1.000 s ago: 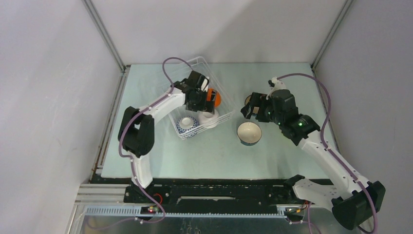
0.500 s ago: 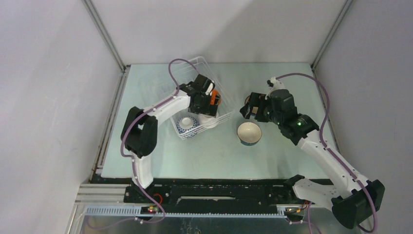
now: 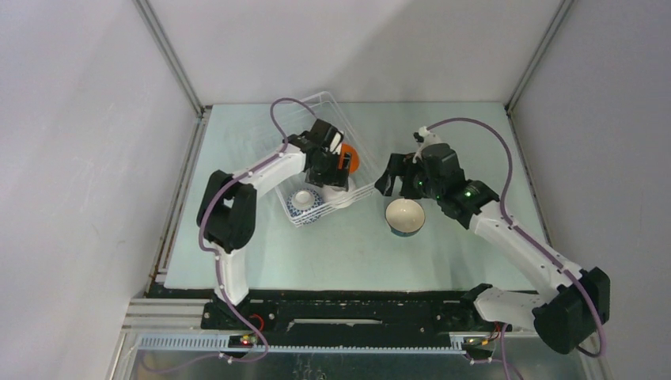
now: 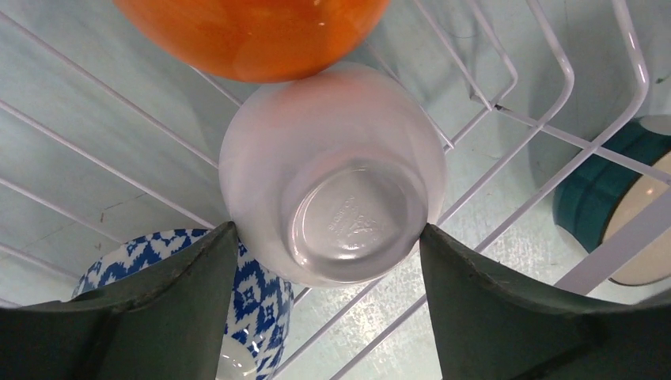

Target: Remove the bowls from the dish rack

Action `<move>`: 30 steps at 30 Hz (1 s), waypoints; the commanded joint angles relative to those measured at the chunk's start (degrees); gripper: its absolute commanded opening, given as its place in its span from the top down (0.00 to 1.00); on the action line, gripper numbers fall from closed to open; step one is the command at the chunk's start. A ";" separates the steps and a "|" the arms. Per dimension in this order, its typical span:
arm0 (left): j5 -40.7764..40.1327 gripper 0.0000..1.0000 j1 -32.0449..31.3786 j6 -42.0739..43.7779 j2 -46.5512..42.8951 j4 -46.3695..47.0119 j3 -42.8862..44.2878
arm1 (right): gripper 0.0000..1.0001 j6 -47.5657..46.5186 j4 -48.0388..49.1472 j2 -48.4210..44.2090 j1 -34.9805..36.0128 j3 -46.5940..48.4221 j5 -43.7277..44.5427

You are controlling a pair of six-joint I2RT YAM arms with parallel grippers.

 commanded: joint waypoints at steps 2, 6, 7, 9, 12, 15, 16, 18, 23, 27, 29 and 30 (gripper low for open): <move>5.89 0.31 3.49 1.05 1.80 2.89 -1.24 | 0.02 1.17 5.29 5.75 0.98 1.74 -5.24; 9.10 0.34 4.98 1.08 1.59 4.16 -2.48 | 0.10 0.27 1.99 14.08 2.02 9.34 -6.70; 10.15 0.35 5.39 0.88 1.36 5.01 -3.03 | 0.12 -0.27 0.95 16.35 2.57 11.63 -6.61; 11.92 0.36 6.29 0.44 0.71 6.63 -4.27 | 0.14 -0.78 -1.55 20.40 3.66 16.28 -5.14; 14.36 0.36 7.78 -0.21 -0.25 9.07 -6.10 | 0.20 -0.25 -4.50 26.17 4.02 23.01 -5.08; 16.96 0.36 9.08 -0.87 -0.98 11.49 -8.11 | 0.25 1.35 -6.67 30.79 3.71 28.19 -5.24; 17.68 0.36 9.40 -1.10 -1.19 12.35 -8.75 | 0.28 1.82 -7.56 32.54 3.32 29.92 -5.87; 18.82 0.36 9.87 -1.46 -1.55 13.76 -9.93 | 0.35 2.84 -9.83 36.47 2.36 34.26 -7.55; 21.06 0.36 10.83 -2.02 -2.20 16.65 -12.62 | 0.37 4.14 -13.02 43.87 0.31 40.54 -10.52; 23.26 0.35 11.81 -2.78 -2.81 19.39 -14.60 | 0.36 3.93 -15.68 49.40 -0.07 45.10 -12.18; 24.05 0.35 12.24 -3.07 -3.02 20.88 -15.61 | 0.35 4.26 -16.60 51.39 -0.27 46.39 -12.04; 24.39 0.35 12.36 -3.17 -3.09 21.35 -15.99 | 0.34 4.60 -16.71 52.02 -0.44 46.73 -12.00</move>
